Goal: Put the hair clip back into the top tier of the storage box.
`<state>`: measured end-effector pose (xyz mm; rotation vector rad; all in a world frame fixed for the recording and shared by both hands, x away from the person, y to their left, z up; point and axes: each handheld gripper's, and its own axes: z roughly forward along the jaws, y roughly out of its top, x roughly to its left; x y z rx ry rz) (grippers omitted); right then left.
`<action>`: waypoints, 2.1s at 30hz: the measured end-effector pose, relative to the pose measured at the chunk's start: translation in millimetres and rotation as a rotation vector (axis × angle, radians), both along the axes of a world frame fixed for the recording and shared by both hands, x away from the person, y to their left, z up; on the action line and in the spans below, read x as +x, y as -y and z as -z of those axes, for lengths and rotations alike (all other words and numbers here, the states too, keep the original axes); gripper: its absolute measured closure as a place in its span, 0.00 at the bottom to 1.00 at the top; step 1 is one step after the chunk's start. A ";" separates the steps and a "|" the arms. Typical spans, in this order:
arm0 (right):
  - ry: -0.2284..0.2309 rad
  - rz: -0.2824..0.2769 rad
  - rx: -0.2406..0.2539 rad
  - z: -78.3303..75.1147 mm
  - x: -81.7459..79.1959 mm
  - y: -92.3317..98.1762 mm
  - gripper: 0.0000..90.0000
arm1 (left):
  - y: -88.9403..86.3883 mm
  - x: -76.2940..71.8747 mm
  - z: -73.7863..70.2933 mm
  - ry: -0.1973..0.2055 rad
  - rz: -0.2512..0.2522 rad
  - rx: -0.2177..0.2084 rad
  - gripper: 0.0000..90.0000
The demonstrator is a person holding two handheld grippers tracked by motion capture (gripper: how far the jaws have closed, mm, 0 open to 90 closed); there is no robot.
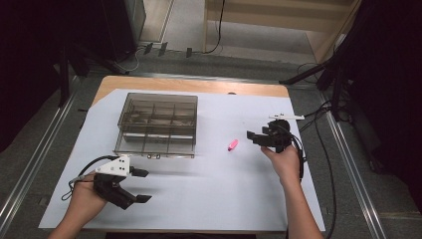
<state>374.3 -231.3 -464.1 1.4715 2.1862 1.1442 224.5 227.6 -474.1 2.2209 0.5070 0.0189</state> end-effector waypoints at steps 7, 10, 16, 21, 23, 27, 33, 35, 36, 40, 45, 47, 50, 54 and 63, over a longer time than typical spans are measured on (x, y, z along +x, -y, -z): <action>0.009 -0.019 0.018 -2.0 -0.6 -0.4 0.39 | 0.0 0.0 -0.2 0.001 0.000 0.000 0.26; 0.010 -0.024 0.014 -2.8 -1.0 -0.8 0.40 | -0.1 0.1 -0.2 0.001 0.000 0.000 0.26; -0.029 -0.030 0.018 -5.7 -0.6 -3.0 0.44 | -0.3 0.1 -0.3 0.001 0.000 0.000 0.26; -0.115 0.006 0.035 -12.2 2.9 -7.4 0.46 | -0.1 0.1 -0.1 0.001 -0.001 0.001 0.26; -0.126 0.006 0.010 -16.5 3.1 -9.8 0.47 | 0.2 0.0 -0.2 0.002 0.000 0.000 0.26; -0.173 0.018 -0.023 -23.5 3.6 -13.8 0.49 | 0.2 -0.2 -0.1 0.002 -0.002 0.000 0.26; -0.246 0.005 -0.085 -29.4 4.8 -26.4 0.51 | -1.0 -1.5 -0.1 0.001 -0.007 0.004 0.26; -0.271 0.005 -0.098 -29.5 5.3 -29.8 0.52 | -1.7 -2.0 -0.2 0.003 -0.007 0.004 0.26; -0.271 0.005 -0.098 -29.5 5.3 -29.8 0.52 | -1.7 -2.0 -0.2 0.003 -0.007 0.004 0.26; -0.351 0.008 -0.121 -23.6 9.9 -34.9 0.53 | -3.0 -3.0 -0.2 0.004 -0.014 0.005 0.26; -0.402 0.009 -0.150 -16.3 15.2 -40.6 0.56 | -3.9 -4.4 0.0 0.002 -0.019 0.007 0.26; -0.417 0.009 -0.154 -14.5 16.9 -42.6 0.57 | -4.6 -4.9 0.2 0.003 -0.020 0.006 0.26; -0.447 0.012 -0.152 -12.0 19.8 -46.3 0.58 | -5.7 -5.5 0.0 0.003 -0.022 0.012 0.26; -0.474 0.010 -0.161 -8.9 22.3 -52.3 0.59 | -6.8 -7.2 0.3 0.002 -0.029 0.006 0.26; -0.502 -0.009 -0.193 -2.9 26.6 -64.2 0.59 | -9.1 -9.9 0.3 0.004 -0.036 0.010 0.26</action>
